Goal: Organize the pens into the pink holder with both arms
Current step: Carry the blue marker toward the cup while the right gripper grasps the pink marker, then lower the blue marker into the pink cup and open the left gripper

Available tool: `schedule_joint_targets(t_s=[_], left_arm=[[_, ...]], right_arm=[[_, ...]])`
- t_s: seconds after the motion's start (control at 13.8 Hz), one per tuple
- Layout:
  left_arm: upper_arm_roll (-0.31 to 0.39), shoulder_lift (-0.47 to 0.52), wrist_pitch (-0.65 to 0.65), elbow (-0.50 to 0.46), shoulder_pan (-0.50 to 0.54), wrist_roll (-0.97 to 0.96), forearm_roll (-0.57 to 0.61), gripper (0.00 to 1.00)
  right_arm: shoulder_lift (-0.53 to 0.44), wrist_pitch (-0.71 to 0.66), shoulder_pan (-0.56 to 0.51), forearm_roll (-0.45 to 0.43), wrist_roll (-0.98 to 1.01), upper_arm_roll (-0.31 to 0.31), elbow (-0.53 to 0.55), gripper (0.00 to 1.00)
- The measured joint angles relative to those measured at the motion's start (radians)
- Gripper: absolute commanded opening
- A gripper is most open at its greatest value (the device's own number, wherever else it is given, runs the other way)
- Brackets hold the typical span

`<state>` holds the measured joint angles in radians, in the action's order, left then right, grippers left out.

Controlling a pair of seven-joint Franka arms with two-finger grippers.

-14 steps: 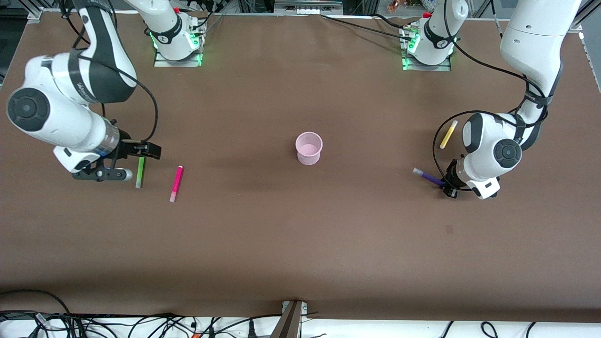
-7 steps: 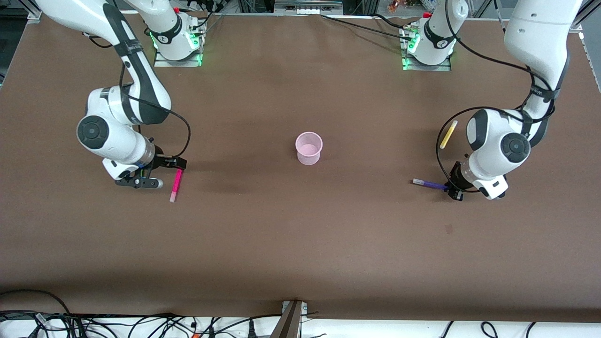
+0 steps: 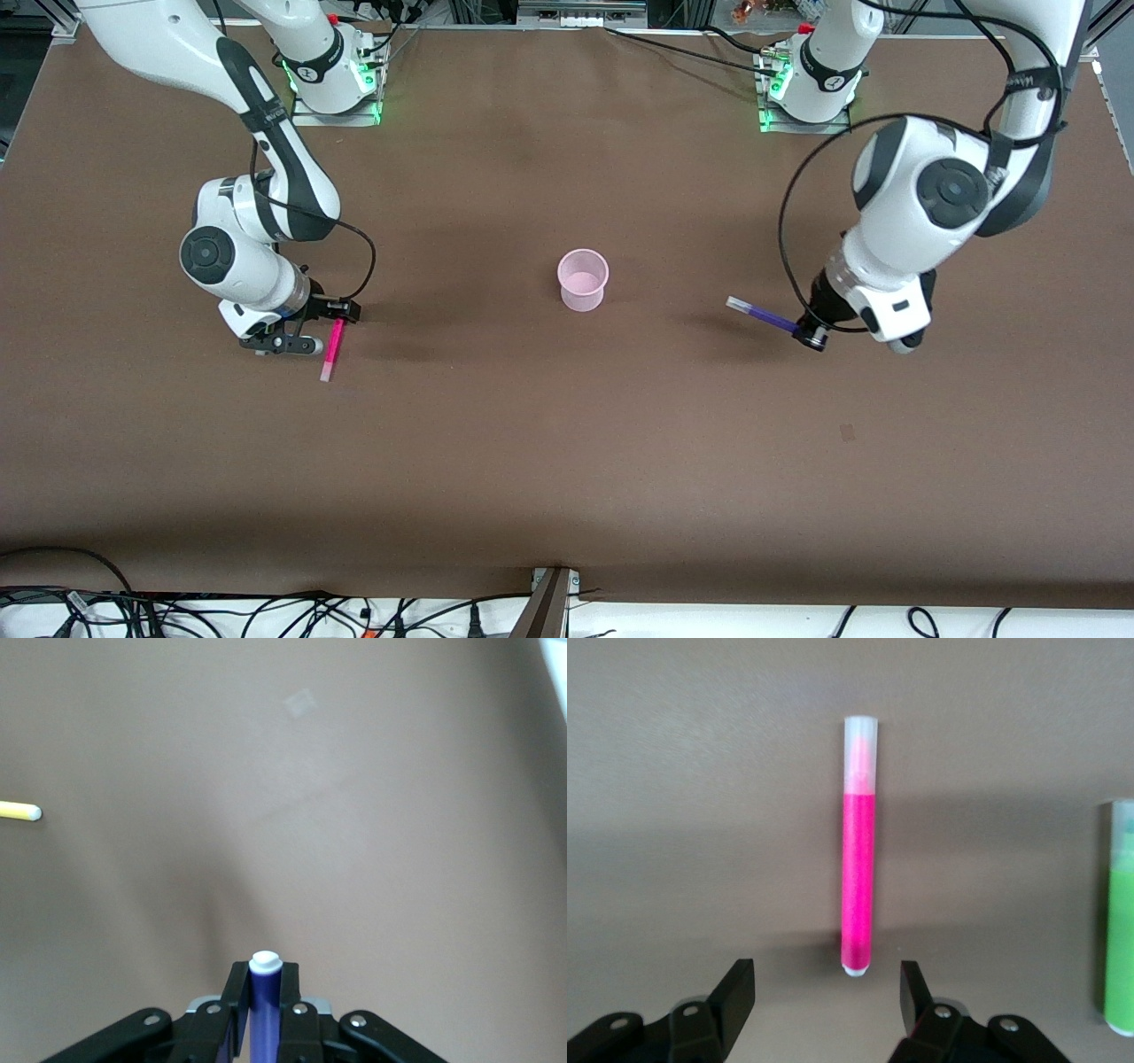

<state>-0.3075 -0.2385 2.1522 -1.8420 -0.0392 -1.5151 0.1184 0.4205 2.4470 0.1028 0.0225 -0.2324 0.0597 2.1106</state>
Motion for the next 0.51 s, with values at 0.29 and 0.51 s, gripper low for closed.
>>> schedule_joint_targets(t_s=[0.29,0.51], left_arm=[[-0.059,-0.028,-0.022,0.015,-0.198,-0.224,0.178,0.00],[-0.060,-0.091,-0.022,0.061,-0.318,-0.374,0.351,0.00]], right_arm=[[0.022,0.024,-0.002,0.000,0.000,-0.006,0.013,0.64],[0.029,0.031,-0.010,0.000,0.000,-0.011,0.014,0.61]])
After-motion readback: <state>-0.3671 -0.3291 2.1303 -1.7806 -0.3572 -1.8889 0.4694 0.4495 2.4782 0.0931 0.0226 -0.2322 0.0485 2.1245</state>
